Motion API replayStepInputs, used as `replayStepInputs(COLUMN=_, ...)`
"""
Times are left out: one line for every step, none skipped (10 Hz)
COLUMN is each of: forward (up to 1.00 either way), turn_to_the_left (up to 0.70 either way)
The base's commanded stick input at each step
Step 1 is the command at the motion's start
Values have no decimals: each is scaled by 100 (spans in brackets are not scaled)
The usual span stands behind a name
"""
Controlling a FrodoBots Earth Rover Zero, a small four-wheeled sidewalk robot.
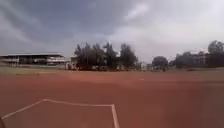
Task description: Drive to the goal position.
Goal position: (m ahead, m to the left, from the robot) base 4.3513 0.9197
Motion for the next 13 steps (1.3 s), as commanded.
replayStepInputs(forward=70, turn_to_the_left=0)
replayStepInputs(forward=70, turn_to_the_left=0)
replayStepInputs(forward=70, turn_to_the_left=0)
replayStepInputs(forward=70, turn_to_the_left=0)
replayStepInputs(forward=70, turn_to_the_left=0)
replayStepInputs(forward=70, turn_to_the_left=0)
replayStepInputs(forward=70, turn_to_the_left=0)
replayStepInputs(forward=70, turn_to_the_left=0)
replayStepInputs(forward=70, turn_to_the_left=0)
replayStepInputs(forward=70, turn_to_the_left=0)
replayStepInputs(forward=70, turn_to_the_left=0)
replayStepInputs(forward=70, turn_to_the_left=0)
replayStepInputs(forward=70, turn_to_the_left=0)
